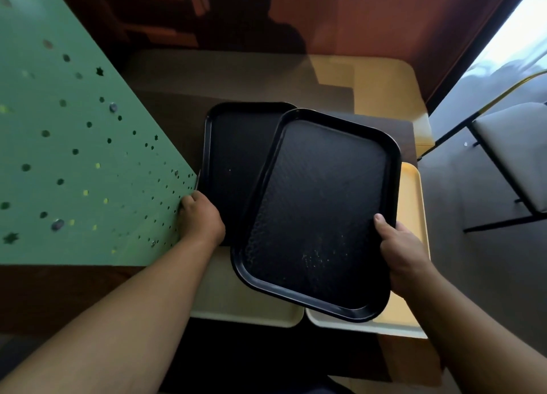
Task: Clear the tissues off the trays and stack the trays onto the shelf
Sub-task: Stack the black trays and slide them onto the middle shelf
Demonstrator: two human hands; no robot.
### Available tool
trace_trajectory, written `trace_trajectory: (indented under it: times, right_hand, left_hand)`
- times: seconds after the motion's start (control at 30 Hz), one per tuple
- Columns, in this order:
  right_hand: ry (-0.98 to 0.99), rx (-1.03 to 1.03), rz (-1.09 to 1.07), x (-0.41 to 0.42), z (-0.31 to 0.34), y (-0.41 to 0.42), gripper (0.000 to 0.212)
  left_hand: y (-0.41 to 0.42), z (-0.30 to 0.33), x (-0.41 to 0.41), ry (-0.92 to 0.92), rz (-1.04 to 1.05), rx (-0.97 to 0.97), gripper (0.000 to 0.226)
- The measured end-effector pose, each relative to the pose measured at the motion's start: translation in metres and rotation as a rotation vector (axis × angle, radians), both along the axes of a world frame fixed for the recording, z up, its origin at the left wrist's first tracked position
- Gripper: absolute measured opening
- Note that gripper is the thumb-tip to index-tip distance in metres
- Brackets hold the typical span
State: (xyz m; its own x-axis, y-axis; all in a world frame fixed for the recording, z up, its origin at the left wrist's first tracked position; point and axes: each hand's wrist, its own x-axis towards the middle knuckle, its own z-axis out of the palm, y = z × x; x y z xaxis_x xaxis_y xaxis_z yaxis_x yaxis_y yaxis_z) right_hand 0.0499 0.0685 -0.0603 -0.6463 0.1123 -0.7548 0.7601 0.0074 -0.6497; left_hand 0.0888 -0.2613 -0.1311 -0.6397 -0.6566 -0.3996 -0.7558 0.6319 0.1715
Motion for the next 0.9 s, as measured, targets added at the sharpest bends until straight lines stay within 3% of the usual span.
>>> trace_trajectory:
  times: [0.23, 0.37, 0.47, 0.6, 0.7, 0.9]
  right_hand:
    - [-0.002, 0.005, -0.004, 0.004, 0.001, 0.012, 0.038]
    - [-0.005, -0.011, -0.017, 0.007, 0.006, 0.015, 0.032]
    - [-0.003, -0.019, -0.021, 0.007, 0.012, 0.018, 0.030]
    - [0.007, -0.020, -0.017, 0.004, 0.026, 0.021, 0.012]
    - [0.025, -0.033, -0.005, 0.001, 0.040, 0.022, 0.013]
    - [0.054, -0.062, 0.028, -0.011, 0.066, 0.023, 0.034]
  left_hand:
    - [0.001, 0.005, 0.009, 0.125, 0.011, 0.010, 0.046]
    - [0.004, 0.014, 0.011, 0.179, 0.134, 0.105, 0.045]
    - [0.004, 0.020, 0.006, 0.329, 0.318, 0.236, 0.057]
    - [0.007, 0.040, -0.005, 0.575, 0.612, 0.489, 0.051]
    - [0.009, 0.060, -0.009, 0.641, 0.563, 0.595, 0.048]
    - [0.012, 0.102, -0.003, 0.807, 0.415, 0.621, 0.032]
